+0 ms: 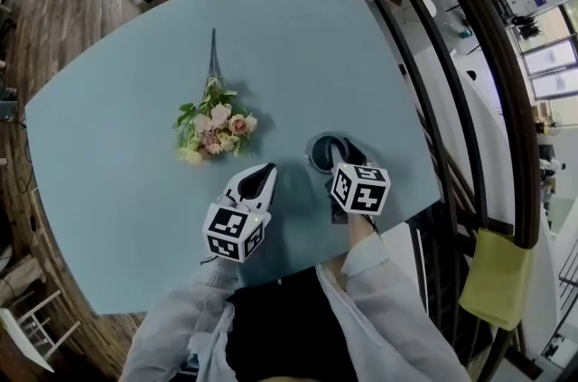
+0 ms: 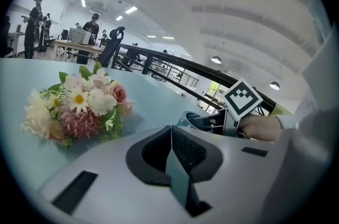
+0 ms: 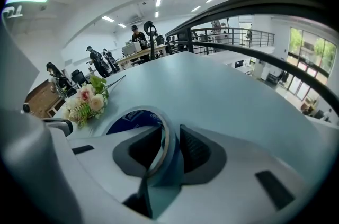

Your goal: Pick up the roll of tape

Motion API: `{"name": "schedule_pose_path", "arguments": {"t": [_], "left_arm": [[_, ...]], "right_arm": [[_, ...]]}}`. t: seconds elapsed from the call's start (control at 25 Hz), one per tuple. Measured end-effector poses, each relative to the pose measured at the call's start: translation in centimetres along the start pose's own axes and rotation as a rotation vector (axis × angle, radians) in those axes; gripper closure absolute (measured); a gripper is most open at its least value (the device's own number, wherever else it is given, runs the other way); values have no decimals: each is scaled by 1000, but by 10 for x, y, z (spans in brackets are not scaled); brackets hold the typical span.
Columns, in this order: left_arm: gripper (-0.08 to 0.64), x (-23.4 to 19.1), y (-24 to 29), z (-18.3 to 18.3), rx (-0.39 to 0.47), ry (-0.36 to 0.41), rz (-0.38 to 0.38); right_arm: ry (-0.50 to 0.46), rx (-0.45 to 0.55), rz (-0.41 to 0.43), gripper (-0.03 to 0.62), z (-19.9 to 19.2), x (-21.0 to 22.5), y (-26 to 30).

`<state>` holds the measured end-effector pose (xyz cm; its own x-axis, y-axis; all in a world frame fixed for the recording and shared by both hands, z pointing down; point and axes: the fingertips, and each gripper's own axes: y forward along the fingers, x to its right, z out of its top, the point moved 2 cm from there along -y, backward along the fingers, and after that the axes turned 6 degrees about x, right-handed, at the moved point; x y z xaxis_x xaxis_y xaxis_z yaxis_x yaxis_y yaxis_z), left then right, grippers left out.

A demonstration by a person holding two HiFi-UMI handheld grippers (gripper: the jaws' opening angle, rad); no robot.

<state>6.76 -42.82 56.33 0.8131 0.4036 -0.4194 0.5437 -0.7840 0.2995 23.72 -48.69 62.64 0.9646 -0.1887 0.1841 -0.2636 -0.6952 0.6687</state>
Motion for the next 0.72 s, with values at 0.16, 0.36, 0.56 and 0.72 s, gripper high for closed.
{"name": "schedule_pose_path", "arguments": {"t": [0.16,0.36,0.56,0.72], "left_arm": [[543,2,-7,4,16,3,16],[543,6,-18,6,37,-4,42],[543,16,-30,12,68,10,79],[543,27,-44,16,97,21,103]], "right_arm": [[-26,12,-12,480,1,-1,-6],[-19,28,25,482,-3,-7,-17],[44,56,80,483,3,-12,-32],[36,92,102,483,14,-17,-51]]}}
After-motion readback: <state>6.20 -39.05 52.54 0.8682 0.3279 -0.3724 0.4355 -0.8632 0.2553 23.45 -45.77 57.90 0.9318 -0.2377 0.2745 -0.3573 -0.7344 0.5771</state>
